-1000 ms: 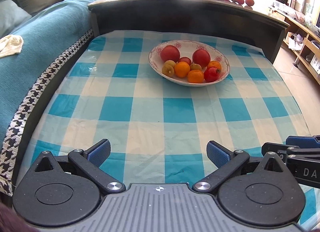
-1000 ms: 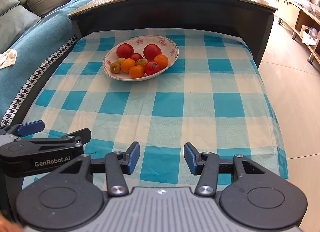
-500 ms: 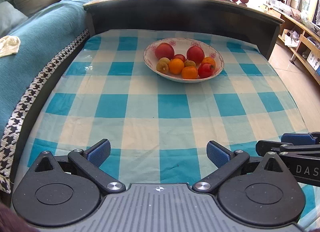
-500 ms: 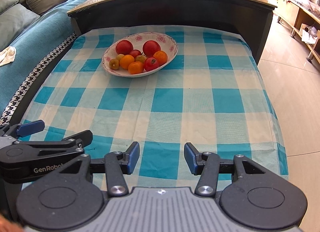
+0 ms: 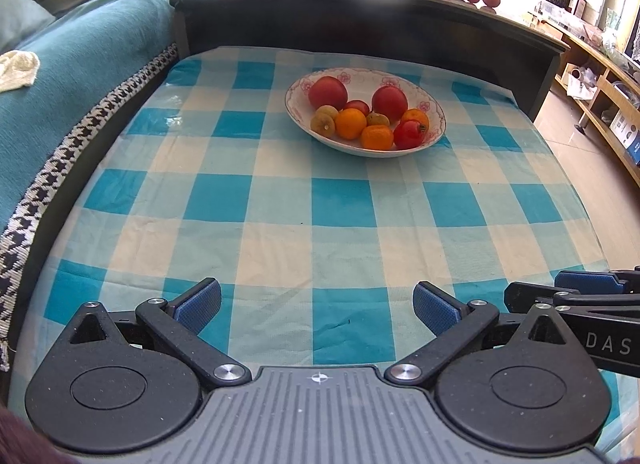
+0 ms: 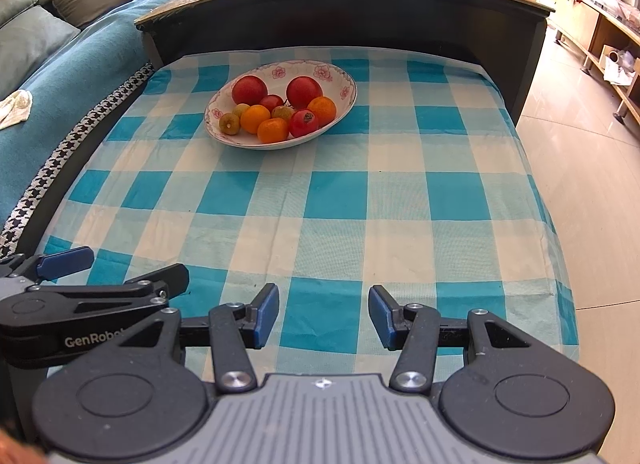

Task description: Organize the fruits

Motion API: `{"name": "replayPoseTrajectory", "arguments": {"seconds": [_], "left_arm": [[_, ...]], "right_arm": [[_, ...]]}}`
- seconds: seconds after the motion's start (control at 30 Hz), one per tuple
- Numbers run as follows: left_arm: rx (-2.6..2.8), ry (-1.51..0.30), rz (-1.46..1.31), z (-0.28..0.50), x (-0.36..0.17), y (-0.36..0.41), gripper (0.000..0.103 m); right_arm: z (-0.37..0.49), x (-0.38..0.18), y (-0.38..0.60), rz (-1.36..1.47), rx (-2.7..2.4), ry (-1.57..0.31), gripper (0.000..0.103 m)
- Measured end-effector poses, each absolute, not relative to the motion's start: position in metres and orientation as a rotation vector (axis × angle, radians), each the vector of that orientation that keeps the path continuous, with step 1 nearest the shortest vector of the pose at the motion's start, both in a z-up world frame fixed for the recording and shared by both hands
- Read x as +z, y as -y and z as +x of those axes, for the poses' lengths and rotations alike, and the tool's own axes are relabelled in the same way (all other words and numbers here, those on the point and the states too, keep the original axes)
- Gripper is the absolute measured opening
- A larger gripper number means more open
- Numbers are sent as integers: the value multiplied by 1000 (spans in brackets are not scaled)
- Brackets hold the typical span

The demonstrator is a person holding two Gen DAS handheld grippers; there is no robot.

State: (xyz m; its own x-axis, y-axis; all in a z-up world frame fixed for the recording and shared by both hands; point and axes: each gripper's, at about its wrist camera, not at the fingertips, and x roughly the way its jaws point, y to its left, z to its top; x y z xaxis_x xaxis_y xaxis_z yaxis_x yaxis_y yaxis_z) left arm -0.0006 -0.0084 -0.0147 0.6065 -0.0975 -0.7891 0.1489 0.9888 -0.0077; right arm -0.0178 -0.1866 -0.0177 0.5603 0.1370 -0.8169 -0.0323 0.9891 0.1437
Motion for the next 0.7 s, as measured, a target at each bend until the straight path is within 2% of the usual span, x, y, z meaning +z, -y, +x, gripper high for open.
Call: {"name": "replayPoseTrajectory", "arguments": {"seconds": [0.7], "left_arm": [[-144, -892, 76, -8, -13, 9, 103]], "right_arm": [[-20, -19, 187, 115, 89, -979, 50]]}}
